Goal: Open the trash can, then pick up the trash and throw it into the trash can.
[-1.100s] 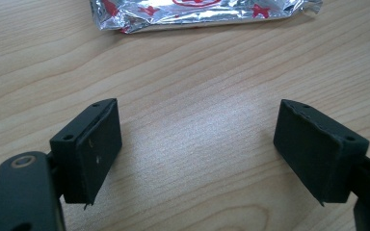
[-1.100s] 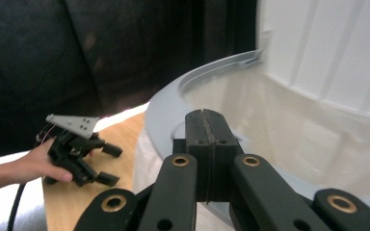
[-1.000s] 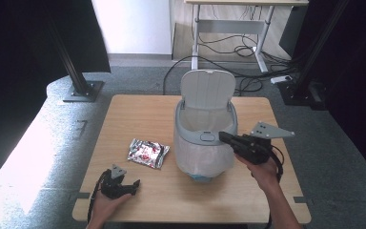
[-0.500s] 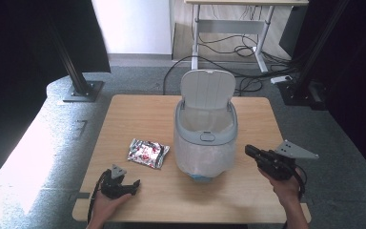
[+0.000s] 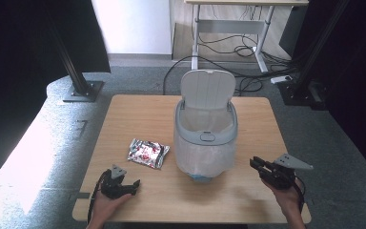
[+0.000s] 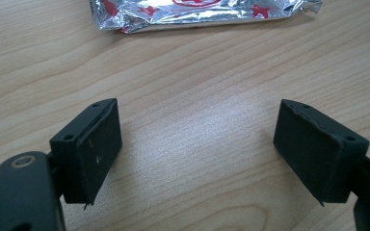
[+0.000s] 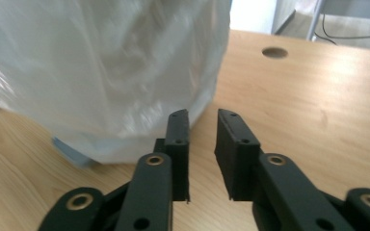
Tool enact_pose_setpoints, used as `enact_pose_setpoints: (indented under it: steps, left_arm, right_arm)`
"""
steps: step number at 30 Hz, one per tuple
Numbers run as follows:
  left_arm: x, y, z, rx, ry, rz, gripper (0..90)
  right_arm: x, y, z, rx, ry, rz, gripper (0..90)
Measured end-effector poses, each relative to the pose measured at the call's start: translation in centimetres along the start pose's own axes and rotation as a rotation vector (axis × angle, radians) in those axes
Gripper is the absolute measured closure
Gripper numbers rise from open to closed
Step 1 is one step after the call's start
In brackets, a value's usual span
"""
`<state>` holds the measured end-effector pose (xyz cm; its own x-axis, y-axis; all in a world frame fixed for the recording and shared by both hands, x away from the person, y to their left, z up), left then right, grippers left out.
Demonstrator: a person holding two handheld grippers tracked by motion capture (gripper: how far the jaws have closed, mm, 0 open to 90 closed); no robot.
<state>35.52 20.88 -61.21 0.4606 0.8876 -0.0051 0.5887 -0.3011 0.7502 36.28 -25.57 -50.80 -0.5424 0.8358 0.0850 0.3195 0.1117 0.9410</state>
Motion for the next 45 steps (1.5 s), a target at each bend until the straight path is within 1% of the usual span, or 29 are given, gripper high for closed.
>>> enact_pose_setpoints:
  steps: [1,2,3,4,5,6,10,17,21,27,28,29,33,37,43,44,45]
  left_arm:
    - [0.0,0.0,0.0,0.000,0.000,0.000,17.1]
    - [0.0,0.0,0.0,0.000,0.000,0.000,17.1]
    - [0.0,0.0,0.0,0.000,0.000,0.000,17.1]
    - [0.0,0.0,0.0,0.000,0.000,0.000,17.1]
    - [0.0,0.0,0.0,0.000,0.000,0.000,17.1]
    - [0.0,0.0,0.0,0.000,0.000,0.000,17.1]
    - [0.0,0.0,0.0,0.000,-0.001,0.001,16.9]
    - [0.0,0.0,0.0,0.001,-0.001,0.001,16.9]
    - [0.0,0.0,0.0,0.009,-0.003,0.002,17.6]
    - [0.0,0.2,-0.2,0.009,-0.012,-0.021,20.6]
    - [0.1,0.4,-0.5,-0.005,-0.016,-0.033,21.1]
    - [0.1,0.4,-0.5,-0.005,-0.016,-0.033,21.7]
    - [0.2,1.1,-1.1,-0.040,-0.025,-0.044,23.5]
    - [0.7,1.7,-1.4,-0.067,-0.035,-0.069,26.3]
    - [1.6,2.1,-1.4,-0.077,-0.040,-0.113,27.2]
    - [1.7,2.3,-1.4,-0.077,-0.044,-0.114,27.2]
    - [1.8,2.7,-1.2,-0.084,-0.048,-0.124,27.3]
  right_arm:
    - [-0.2,-0.4,0.1,0.009,-0.005,0.000,72.0]
    - [-0.5,-1.3,0.4,0.030,-0.011,0.008,69.2]
    - [-0.5,-1.3,0.4,0.030,-0.011,0.008,69.2]
    - [-0.7,-2.2,0.8,0.048,-0.011,0.016,67.0]
    - [-0.7,-2.6,0.9,0.055,-0.013,0.018,66.4]
    - [-0.7,-2.6,0.9,0.055,-0.013,0.018,66.4]
    - [-0.9,-3.8,1.3,0.078,-0.013,0.023,64.0]
    - [-1.1,-4.2,1.5,0.076,-0.015,0.035,63.0]
    - [-1.2,-4.4,1.4,0.079,-0.019,0.034,62.3]
    - [-1.6,-4.7,1.3,0.081,-0.028,0.037,62.0]
    - [-1.6,-4.9,1.4,0.087,-0.031,0.038,61.9]
    - [-1.6,-4.9,1.4,0.087,-0.031,0.038,61.9]
    - [-1.7,-5.2,1.4,0.096,-0.035,0.032,61.9]
    - [-1.6,-5.3,1.5,0.102,-0.034,0.026,61.9]
    - [-1.6,-5.7,1.7,0.115,-0.034,0.021,61.8]
    - [-1.6,-5.7,1.7,0.117,-0.033,0.021,61.9]
    - [-1.6,-5.8,1.7,0.118,-0.033,0.022,61.9]
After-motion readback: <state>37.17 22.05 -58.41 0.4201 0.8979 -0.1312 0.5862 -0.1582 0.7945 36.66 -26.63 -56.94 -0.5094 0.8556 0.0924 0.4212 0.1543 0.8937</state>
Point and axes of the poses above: each handheld gripper's, and its own axes: z roughly forward along the jaws, y roughly out of its top, x roughly to its left, the point moved 9 cm from there along z, roughly forward along the jaws, and after that the axes turned 5 degrees about -x, right-handed, at the moved point
